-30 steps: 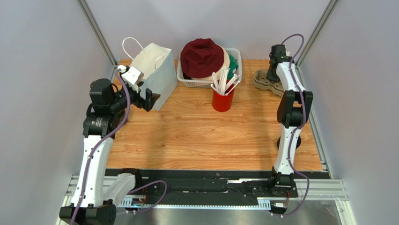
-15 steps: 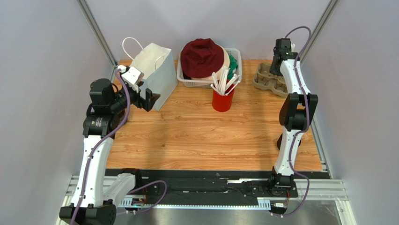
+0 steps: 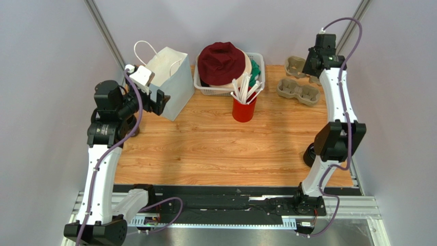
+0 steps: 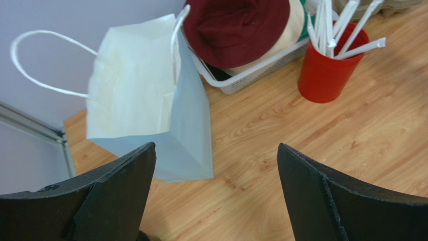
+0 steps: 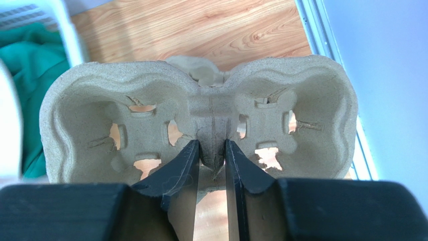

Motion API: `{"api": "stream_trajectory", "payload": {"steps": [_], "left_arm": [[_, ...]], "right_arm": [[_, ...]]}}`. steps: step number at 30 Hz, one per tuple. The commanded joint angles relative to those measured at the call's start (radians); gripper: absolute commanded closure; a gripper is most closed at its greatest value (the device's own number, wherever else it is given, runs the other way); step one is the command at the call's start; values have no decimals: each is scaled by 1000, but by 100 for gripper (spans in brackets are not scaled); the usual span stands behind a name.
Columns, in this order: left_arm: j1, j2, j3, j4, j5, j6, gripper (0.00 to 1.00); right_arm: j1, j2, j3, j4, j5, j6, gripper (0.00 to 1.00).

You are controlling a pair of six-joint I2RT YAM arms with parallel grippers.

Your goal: Pack the takeout coffee

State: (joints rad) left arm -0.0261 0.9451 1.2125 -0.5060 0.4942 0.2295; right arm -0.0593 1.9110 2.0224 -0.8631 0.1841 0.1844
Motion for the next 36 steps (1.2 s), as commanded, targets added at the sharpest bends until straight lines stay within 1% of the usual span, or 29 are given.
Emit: {"api": "stream_trajectory", "payload": {"steps": [1,5,7,13,17,21,24,25,27,29,30,32,33,35,36], "left_arm": [[-1,47,142,-38,-74,79,1],[-1,115,177,-57,-69,152,1],[-1,141,180,-58,-69,171,1],[-1,253,173,-14,-63,215,1],[-1,325,171,26,-52,234,2],[-3,386,186,35,-62,257,6],[-9,417,183,41,-60,284,14],[-14,431,182,44,-69,289,18],[-20,443,179,52,-86,300,23],[-21,457,176,58,-97,300,32],[-21,458,174,60,-97,300,42],[-23,463,170,61,-95,297,49],[-24,460,170,61,-94,295,57],[-28,452,165,64,-88,292,65],[-29,449,163,63,-85,289,72]], "right_arm": [[7,-199,-76,6,-84,-75,73],[7,-369,-169,-7,-178,-117,73],[7,-449,-194,-11,-254,-134,73],[7,-639,-254,4,-408,-152,71],[7,-714,-257,7,-459,-145,70],[7,-767,-269,9,-502,-140,69],[7,-796,-289,15,-520,-126,69],[7,-802,-292,15,-534,-123,69],[7,-802,-298,13,-545,-119,69],[7,-800,-301,12,-558,-120,69],[7,-800,-301,12,-560,-120,68],[7,-802,-300,13,-563,-122,68],[7,-799,-298,9,-564,-125,68],[7,-797,-294,9,-569,-126,68],[9,-794,-289,4,-571,-128,68]]}}
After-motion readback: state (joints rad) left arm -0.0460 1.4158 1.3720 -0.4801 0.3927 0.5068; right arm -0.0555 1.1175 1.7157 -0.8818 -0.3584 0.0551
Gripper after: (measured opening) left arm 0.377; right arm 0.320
